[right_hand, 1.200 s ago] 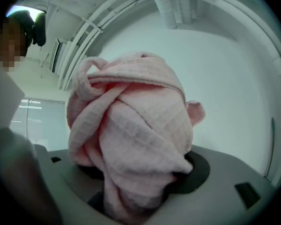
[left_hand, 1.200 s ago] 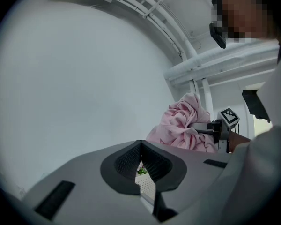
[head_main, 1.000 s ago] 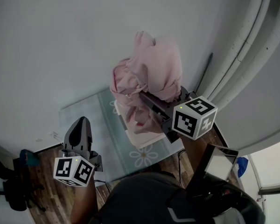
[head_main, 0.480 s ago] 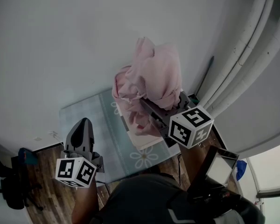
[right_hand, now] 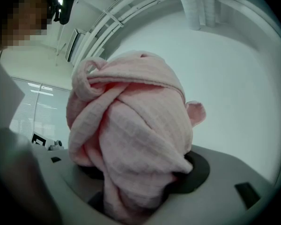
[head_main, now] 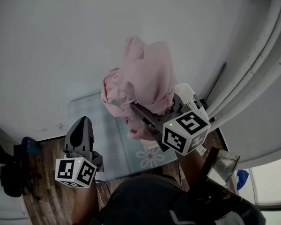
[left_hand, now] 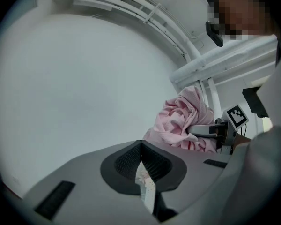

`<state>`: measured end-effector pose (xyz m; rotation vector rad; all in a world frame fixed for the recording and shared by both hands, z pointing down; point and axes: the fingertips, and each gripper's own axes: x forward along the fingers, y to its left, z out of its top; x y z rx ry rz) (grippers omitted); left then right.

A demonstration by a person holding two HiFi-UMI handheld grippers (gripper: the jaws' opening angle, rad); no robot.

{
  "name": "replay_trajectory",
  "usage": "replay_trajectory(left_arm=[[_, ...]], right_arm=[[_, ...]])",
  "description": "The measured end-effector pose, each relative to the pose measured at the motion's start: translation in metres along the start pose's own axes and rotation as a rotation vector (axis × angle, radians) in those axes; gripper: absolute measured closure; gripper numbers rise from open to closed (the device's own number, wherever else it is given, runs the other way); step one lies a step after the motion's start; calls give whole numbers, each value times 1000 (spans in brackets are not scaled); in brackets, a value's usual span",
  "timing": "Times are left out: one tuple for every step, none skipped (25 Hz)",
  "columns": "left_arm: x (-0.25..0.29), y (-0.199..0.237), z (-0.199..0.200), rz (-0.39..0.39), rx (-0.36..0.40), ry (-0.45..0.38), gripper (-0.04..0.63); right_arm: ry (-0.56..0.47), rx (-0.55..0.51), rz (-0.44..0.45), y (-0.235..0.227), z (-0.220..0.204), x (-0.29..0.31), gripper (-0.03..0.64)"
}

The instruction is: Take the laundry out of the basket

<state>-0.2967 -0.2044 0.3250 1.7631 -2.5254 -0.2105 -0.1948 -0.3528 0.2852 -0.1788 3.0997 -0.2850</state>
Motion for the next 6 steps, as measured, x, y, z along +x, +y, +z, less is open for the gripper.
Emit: replay_trajectory(left_arm=[[1,8,-8,27,14,1,586],[2,17,-16,58,26,3,586],[1,28,-23,92,34,3,586],[-3,41,-26,124,37,0,586],[-9,55,-28,156,37,-3,586],[-16,70,-29,188,36,-7,586]], right_arm=[[0,1,24,0,-9,10,278],[0,5,47,-1,-19,21,279],[-1,9,69,0,-28,31,278],[-2,12,88,5,-34,40,278],[-3,14,106,13,-39,49,278],[-4,14,124,22,-43,58,278]])
